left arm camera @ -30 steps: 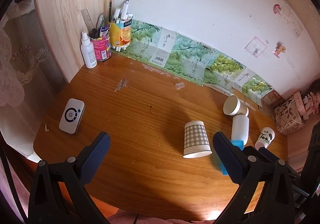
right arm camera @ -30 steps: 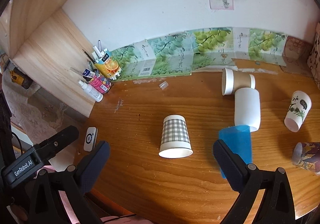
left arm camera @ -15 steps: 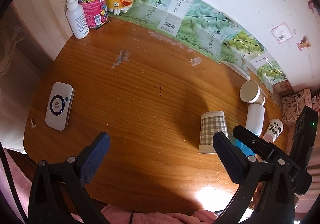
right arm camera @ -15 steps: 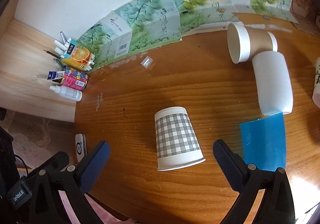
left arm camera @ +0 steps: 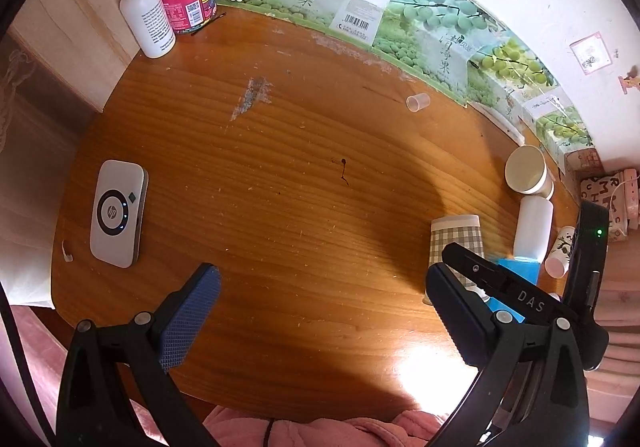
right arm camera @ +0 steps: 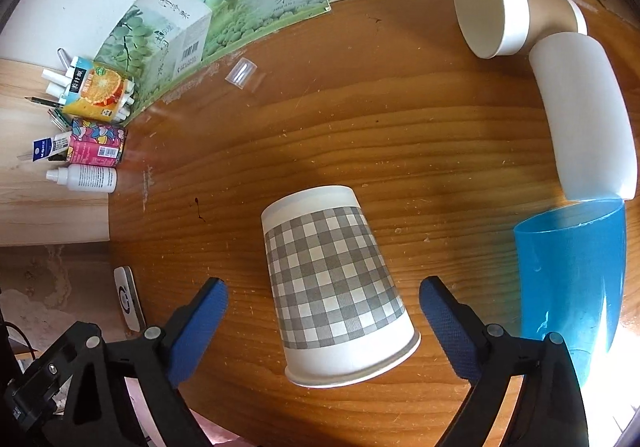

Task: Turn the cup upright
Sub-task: 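Move the right tool toward the upside-down checkered paper cup, then close the right gripper around the checkered cup's body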

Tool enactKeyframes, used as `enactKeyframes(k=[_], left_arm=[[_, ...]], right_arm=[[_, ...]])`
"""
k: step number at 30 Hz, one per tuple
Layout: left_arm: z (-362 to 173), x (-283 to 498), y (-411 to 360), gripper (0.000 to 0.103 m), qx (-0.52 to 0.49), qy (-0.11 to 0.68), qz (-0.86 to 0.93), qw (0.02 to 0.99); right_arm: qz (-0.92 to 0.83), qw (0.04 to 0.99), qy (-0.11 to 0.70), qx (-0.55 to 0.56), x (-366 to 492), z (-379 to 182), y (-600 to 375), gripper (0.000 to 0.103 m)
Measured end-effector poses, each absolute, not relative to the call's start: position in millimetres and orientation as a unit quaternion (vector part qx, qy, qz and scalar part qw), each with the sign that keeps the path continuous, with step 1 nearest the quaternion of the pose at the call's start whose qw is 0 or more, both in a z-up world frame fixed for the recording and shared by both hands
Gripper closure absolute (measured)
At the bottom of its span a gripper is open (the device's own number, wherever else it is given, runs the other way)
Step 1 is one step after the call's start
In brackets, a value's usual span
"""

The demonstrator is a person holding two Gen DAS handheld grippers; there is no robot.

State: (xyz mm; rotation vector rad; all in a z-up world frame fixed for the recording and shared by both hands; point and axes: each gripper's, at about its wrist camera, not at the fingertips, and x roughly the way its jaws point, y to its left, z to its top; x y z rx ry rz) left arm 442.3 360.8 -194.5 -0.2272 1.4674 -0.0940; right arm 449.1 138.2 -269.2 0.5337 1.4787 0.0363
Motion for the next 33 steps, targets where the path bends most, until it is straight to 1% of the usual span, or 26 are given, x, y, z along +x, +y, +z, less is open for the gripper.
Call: enactKeyframes(k=[2, 3, 7, 9, 11, 19, 25, 33], left_arm=[[-195.7, 442.6, 359.8, 0.001, -0.102, 0.670, -0.042, 0.734], [-196.2, 442.7, 359.7, 0.001, -0.099, 0.670, -0.039, 0.734], [-195.6, 441.7, 358.8, 0.001, -0.092, 0.670, -0.036, 0.736], [-195.4, 440.7, 358.8, 0.001, -0.091, 0.670, -0.039, 0.735], [-195.0, 438.6, 358.2, 0.001, -0.087, 0.671, -0.041, 0.735], [-189.5, 425.0, 352.0, 0.001, -0.071, 0.668, -0.047, 0.740], [-179.4, 416.7, 347.9, 0.001, -0.080, 0.656, -0.065, 0.748], [-165.7, 395.7, 334.4, 0.001, -0.065, 0.645, -0.071, 0.758]], right_arm=[[0.013, 0.703, 0.670, 0.238, 449.0, -271.5, 139.7, 0.008], [0.012, 0.701, 0.672, 0.237, 449.0, -272.6, 140.9, 0.012], [0.010, 0.691, 0.682, 0.239, 448.0, -277.3, 141.2, 0.022], [0.010, 0.689, 0.685, 0.236, 446.7, -278.2, 141.2, 0.030], [0.012, 0.692, 0.684, 0.230, 445.5, -277.6, 142.1, 0.033], [0.022, 0.704, 0.678, 0.210, 437.7, -274.2, 150.4, 0.035], [0.041, 0.708, 0.680, 0.184, 424.9, -271.3, 157.9, 0.036], [0.098, 0.721, 0.681, 0.083, 401.4, -262.2, 168.7, 0.036]])
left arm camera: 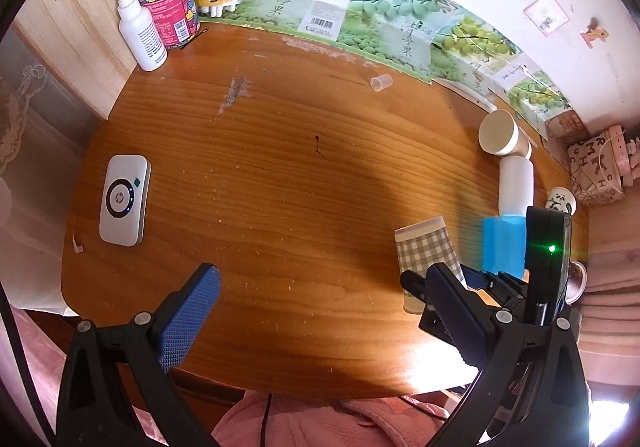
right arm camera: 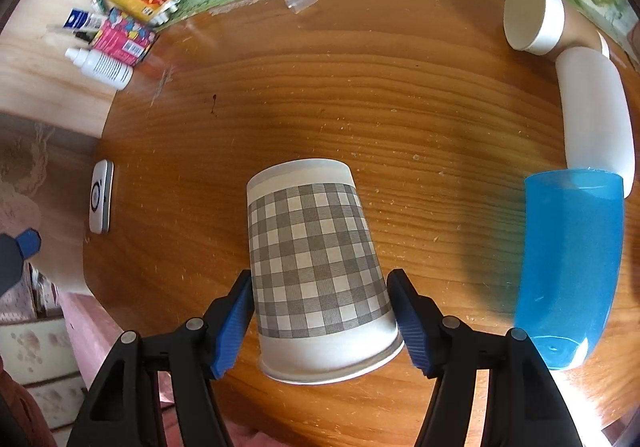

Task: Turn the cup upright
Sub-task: 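Close the right gripper around the checkered cup's body, then lift the checkered cup with the right gripper and swing it away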

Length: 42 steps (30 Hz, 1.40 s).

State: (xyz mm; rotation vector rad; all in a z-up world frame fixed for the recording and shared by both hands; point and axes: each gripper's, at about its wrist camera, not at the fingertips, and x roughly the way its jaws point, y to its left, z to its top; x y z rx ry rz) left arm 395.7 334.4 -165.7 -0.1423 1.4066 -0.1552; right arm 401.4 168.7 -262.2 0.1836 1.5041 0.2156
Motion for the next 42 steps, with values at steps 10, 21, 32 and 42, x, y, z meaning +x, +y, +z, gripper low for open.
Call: enactKeyframes(k=[10, 21, 32, 42], left_arm=[[-155.8, 356.3, 311.9, 0.002, -0.088, 0.636, -0.091, 0.762], [-148.1, 313.9, 293.7, 0.002, -0.107, 0.625, -0.071, 0.770], [-151.0, 278.3, 271.2, 0.002, -0.115, 0.623, -0.028, 0.773], [-153.4, 252.0, 258.1, 0.002, -0.101, 0.622, 0.008, 0.776]], right_arm=[[0.173, 0.728, 0.664, -0.010, 355.0, -250.6, 159.0, 0.036], [0.316, 0.690, 0.622, -0.190, 305.1, -251.5, 142.8, 0.036], [0.418, 0.633, 0.568, -0.319, 285.3, -257.1, 143.1, 0.036], [0.463, 0.602, 0.517, -0.395, 273.4, -261.3, 151.1, 0.035]])
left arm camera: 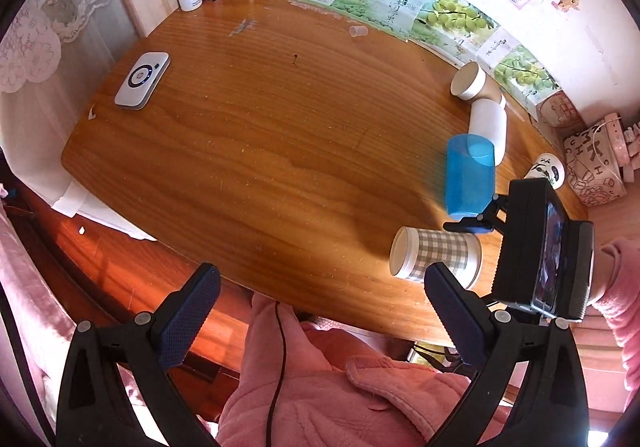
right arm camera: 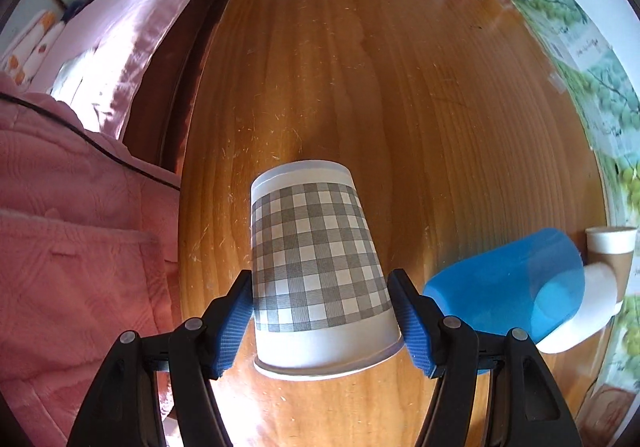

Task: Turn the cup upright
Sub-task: 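Lift the checkered cup with the right gripper and swing it away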

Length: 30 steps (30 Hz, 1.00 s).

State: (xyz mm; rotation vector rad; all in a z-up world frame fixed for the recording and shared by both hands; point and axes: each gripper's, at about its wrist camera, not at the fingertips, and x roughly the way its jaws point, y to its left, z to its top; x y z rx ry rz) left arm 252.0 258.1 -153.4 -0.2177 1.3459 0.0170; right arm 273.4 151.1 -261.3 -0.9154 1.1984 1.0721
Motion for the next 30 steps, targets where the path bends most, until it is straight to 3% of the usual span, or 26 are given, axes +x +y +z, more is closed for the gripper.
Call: enactKeyframes(k=[8, 12, 18, 30], left_arm=[[-152.9, 246.9, 251.3, 0.002, -0.074, 0.622, 0.009, 0.779], [-151.3, 249.8, 249.4, 0.002, -0.060, 0.625, 0.000, 0.779], [-149.6, 258.5, 245.1, 0.002, -0.039, 0.626, -0.029, 0.778], [-138.1, 291.0, 242.9, 0.002, 0.007, 0.592, -0.138, 0.794]], right_arm=[[0.458, 0.611, 0.505, -0.402, 269.4, -258.1, 144.1, 0.033], [0.451, 0.629, 0.502, -0.386, 270.2, -251.3, 139.5, 0.023], [0.421, 0.669, 0.496, -0.360, 273.8, -233.9, 127.0, 0.022], [0.240, 0.841, 0.467, -0.133, 283.9, -166.9, 82.8, 0.020]])
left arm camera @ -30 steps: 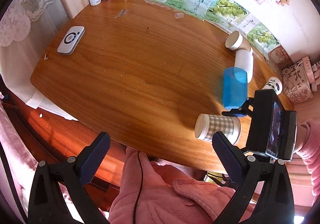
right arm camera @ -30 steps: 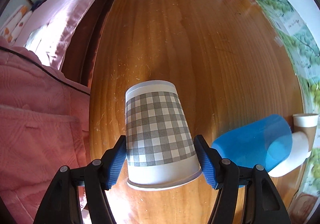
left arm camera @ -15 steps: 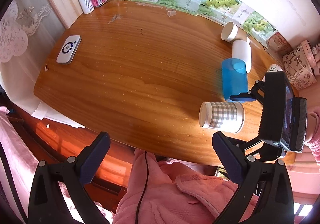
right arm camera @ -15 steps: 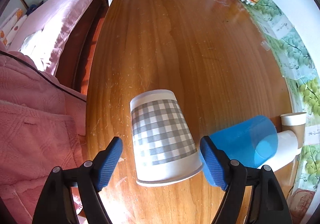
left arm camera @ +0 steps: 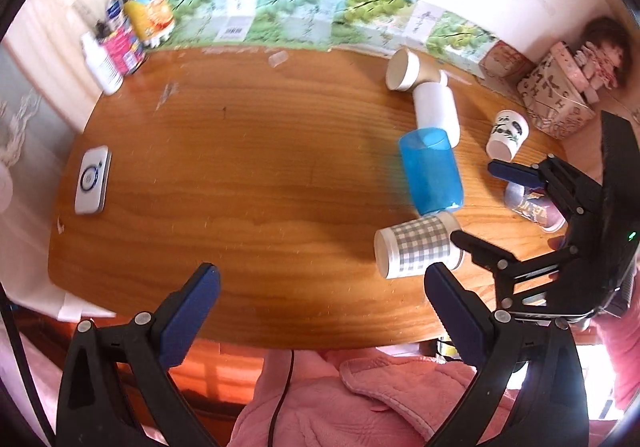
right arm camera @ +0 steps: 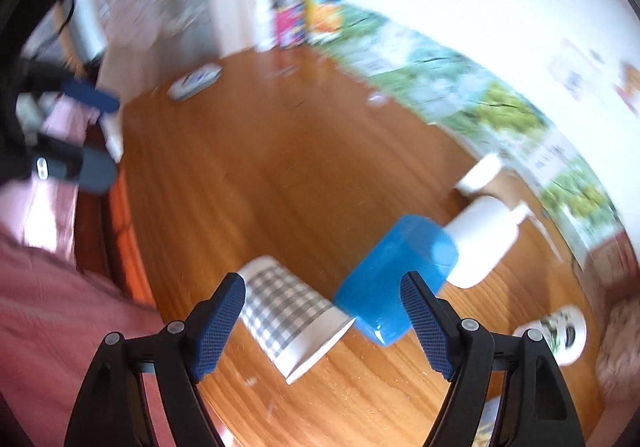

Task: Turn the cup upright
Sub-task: 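Lift the checkered cup with the right gripper and swing it away, then rotate the right tool to turn the checkered cup rim-up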

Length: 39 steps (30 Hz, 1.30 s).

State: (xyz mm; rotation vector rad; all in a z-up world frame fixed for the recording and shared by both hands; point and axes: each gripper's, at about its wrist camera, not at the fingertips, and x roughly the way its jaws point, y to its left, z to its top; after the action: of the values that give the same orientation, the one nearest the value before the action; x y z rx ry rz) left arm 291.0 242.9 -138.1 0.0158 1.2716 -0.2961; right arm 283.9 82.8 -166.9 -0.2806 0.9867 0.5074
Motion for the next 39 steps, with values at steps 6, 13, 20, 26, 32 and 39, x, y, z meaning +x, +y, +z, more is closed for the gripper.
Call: enactKeyframes(k=[6, 13, 20, 26, 32, 39], left_arm=[[-129.6, 306.1, 244.9, 0.002, 0.019, 0.568, -0.183, 0.802], [-122.4, 321.0, 246.6, 0.002, 0.032, 0.537, -0.227, 0.812], [-118.6, 327.2, 233.4, 0.002, 0.068, 0.504, -0.287, 0.811], [-119.7, 323.8, 213.2, 0.002, 0.114, 0.484, -0.353, 0.792], [-125.7, 316.5, 190.8, 0.002, 0.160, 0.480, -0.397, 0.766], [-138.9, 304.8, 169.5, 0.002, 0.211, 0.483, -0.439, 0.728]], right_arm=[[0.107, 0.910, 0.401, -0.004, 271.0, -128.5, 76.0, 0.020], [-0.030, 0.934, 0.351, 0.052, 236.7, -118.1, 79.5, 0.020], [-0.103, 0.939, 0.323, 0.064, 209.8, -109.7, 84.5, 0.020], [-0.146, 0.936, 0.312, 0.072, 189.2, -101.5, 91.2, 0.020], [-0.196, 0.929, 0.300, 0.091, 170.5, -98.6, 86.5, 0.020], [-0.240, 0.914, 0.300, 0.129, 154.7, -103.9, 74.4, 0.020]])
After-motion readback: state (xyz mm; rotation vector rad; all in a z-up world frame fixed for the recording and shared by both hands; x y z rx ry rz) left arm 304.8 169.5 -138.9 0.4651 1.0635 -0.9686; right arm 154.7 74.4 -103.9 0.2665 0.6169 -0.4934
